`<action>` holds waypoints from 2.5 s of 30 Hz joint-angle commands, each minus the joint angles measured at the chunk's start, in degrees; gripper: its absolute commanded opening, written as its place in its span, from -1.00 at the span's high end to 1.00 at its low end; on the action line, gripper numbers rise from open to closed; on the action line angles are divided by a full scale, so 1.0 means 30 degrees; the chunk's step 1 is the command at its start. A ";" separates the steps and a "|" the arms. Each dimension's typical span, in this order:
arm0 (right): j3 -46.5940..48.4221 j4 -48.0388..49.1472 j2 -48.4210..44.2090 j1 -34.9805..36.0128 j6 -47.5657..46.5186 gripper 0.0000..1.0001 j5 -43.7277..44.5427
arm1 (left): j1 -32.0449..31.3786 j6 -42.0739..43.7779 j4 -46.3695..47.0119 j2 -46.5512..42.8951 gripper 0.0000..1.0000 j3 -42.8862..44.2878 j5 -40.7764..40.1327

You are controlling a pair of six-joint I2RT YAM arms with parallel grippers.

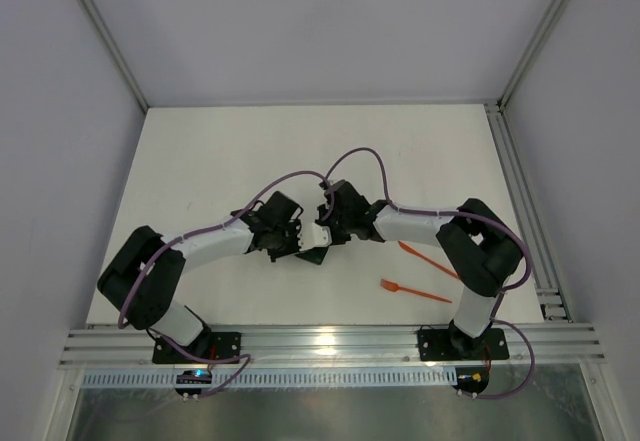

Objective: Fold the napkin into a case and place the utensils inside
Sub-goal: Stuff the top corner of the smaller-rectangle-folded napkin into the folded napkin.

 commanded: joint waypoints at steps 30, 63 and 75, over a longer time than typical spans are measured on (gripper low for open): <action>-0.2335 0.3949 -0.0740 0.0223 0.1889 0.93 -0.0987 | -0.0541 -0.1680 0.0030 -0.1680 -0.06 0.0939 0.0712; -0.1778 0.4210 -0.1092 0.0281 0.2032 0.88 -0.2861 | -0.0688 -0.1530 0.1553 -0.0653 1.00 0.0760 -0.0724; -0.2044 0.5970 -0.0188 0.0780 0.4174 0.78 -0.3272 | -0.0688 -0.2673 0.3227 -0.1679 1.00 -0.0033 -0.1253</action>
